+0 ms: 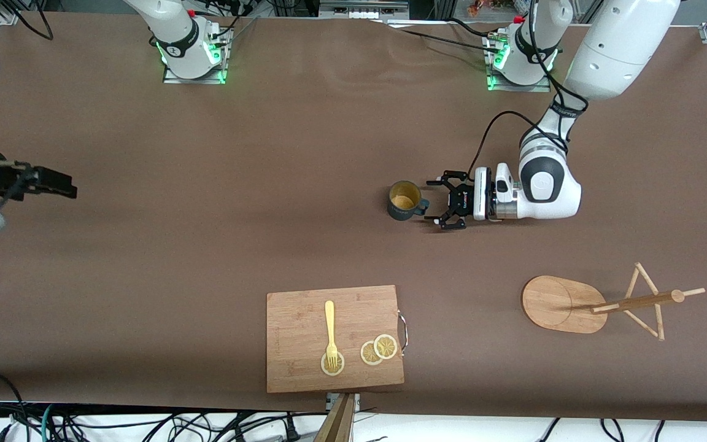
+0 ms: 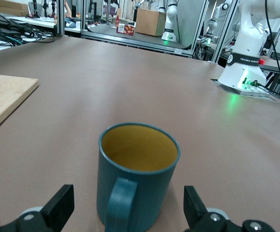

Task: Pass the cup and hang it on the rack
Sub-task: 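Grasp the mug handle with the left gripper while the right gripper retracts, then lift the mug with the left gripper toward the wooden rack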

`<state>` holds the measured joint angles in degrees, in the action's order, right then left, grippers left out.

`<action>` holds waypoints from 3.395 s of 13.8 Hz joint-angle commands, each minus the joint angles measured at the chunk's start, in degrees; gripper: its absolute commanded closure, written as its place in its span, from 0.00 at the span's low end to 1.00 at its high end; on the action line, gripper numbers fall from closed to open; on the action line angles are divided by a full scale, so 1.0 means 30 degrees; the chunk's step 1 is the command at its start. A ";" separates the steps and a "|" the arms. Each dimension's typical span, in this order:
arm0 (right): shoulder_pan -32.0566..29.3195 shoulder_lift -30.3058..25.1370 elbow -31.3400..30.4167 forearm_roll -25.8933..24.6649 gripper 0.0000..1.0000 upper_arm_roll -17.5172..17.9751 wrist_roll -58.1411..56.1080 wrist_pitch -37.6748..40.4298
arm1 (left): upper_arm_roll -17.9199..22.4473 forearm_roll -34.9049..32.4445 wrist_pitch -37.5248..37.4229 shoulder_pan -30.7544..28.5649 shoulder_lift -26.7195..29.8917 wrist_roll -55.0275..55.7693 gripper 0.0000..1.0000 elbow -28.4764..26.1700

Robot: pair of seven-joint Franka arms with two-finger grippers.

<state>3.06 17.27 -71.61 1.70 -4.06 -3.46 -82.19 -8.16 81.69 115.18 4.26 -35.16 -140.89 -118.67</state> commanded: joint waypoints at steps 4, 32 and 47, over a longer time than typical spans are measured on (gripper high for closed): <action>-0.1836 -0.3612 -0.2640 -0.0184 0.00 0.0358 -0.0019 -0.0199 | -0.0005 0.1129 -0.1858 -0.0686 -0.2161 -0.2752 1.00 0.0737; -0.2161 -0.3676 -0.2966 -0.0741 0.00 0.0357 -0.1278 0.0122 | 0.0200 -0.6782 -1.3868 -1.3136 0.2347 1.8731 1.00 0.0790; -0.2132 -0.3676 -0.2966 -0.0741 0.00 0.0387 -0.1277 0.0122 | 0.0259 -0.2240 -1.4607 -1.4662 -0.3040 4.0337 1.00 1.1806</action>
<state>-3.15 5.74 -81.74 0.08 -3.22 -6.58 -82.12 -6.83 74.13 71.95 -39.43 -41.22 -23.90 -88.40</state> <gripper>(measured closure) 0.000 0.793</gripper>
